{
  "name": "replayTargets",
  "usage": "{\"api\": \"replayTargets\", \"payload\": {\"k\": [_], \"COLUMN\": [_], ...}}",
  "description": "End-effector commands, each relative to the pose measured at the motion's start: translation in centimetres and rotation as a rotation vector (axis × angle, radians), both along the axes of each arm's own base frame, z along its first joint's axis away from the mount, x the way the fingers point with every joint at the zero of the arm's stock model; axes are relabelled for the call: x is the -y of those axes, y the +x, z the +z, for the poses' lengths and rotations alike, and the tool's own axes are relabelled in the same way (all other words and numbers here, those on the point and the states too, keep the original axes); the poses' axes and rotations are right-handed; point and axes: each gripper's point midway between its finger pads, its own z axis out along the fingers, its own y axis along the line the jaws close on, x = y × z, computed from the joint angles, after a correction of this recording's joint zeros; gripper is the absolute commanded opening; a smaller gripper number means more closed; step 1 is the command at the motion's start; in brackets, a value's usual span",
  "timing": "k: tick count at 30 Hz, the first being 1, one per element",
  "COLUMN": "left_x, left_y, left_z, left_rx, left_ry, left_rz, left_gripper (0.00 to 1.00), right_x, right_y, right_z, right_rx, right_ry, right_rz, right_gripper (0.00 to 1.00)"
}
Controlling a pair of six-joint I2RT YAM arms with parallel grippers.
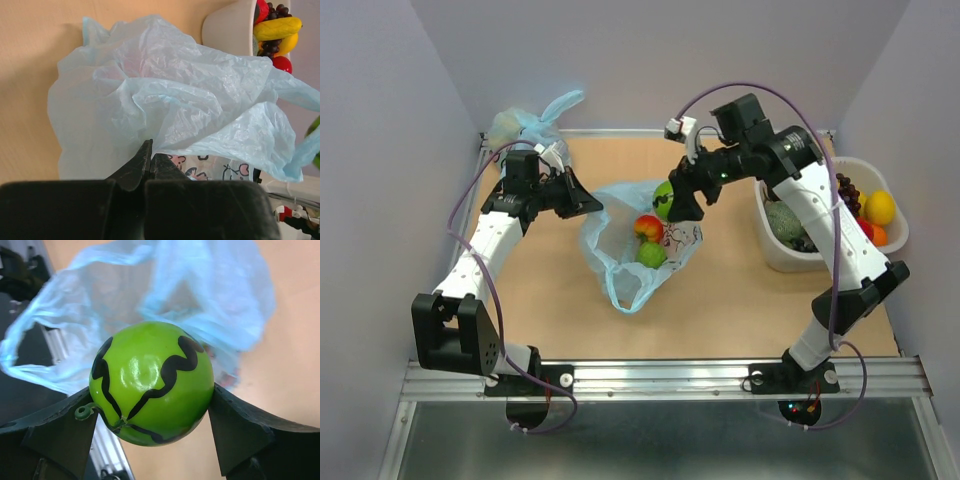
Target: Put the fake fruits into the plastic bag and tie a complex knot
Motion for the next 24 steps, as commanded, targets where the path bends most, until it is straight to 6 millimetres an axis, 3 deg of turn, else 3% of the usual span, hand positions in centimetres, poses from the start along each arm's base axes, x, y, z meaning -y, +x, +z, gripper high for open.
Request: {"api": "replayTargets", "payload": {"k": [1,5,9,13,14,16,21,24], "left_x": [0.2,0.2,0.3,0.3,0.2,0.2,0.0,-0.2], "left_y": [1.0,1.0,0.9,1.0,1.0,1.1,1.7,2.2], "left_z": [2.1,2.2,2.2,2.2,2.2,2.1,1.8,1.9], "left_rx": [0.065,0.069,0.065,0.068,0.067,0.062,0.045,0.032], "left_ry": [-0.032,-0.033,-0.04,-0.042,-0.044,-0.047,-0.063,-0.077], "left_rz": [-0.002,0.0,0.001,-0.001,0.001,0.004,0.019,0.034], "left_gripper": [0.0,0.0,0.0,0.0,0.0,0.0,0.0,0.0], "right_x": [-3.8,-5.2,-6.2,-7.1,-7.0,-6.5,-7.5,-7.7], "right_y": [-2.7,-2.6,-0.6,3.4,5.7,8.3,11.2,10.0], "right_z": [-0.1,-1.7,-3.3,-4.8,-5.2,-5.4,-4.4,-3.7], "right_rx": [-0.084,-0.1,-0.09,-0.006,0.061,0.12,0.181,0.178], "right_ry": [0.068,0.038,0.012,-0.019,-0.045,-0.076,-0.066,-0.047], "right_rz": [0.094,0.142,0.139,0.035,-0.035,-0.142,-0.194,-0.132], "right_gripper": [0.52,0.52,0.52,0.73,0.85,0.99,1.0,1.0]}}
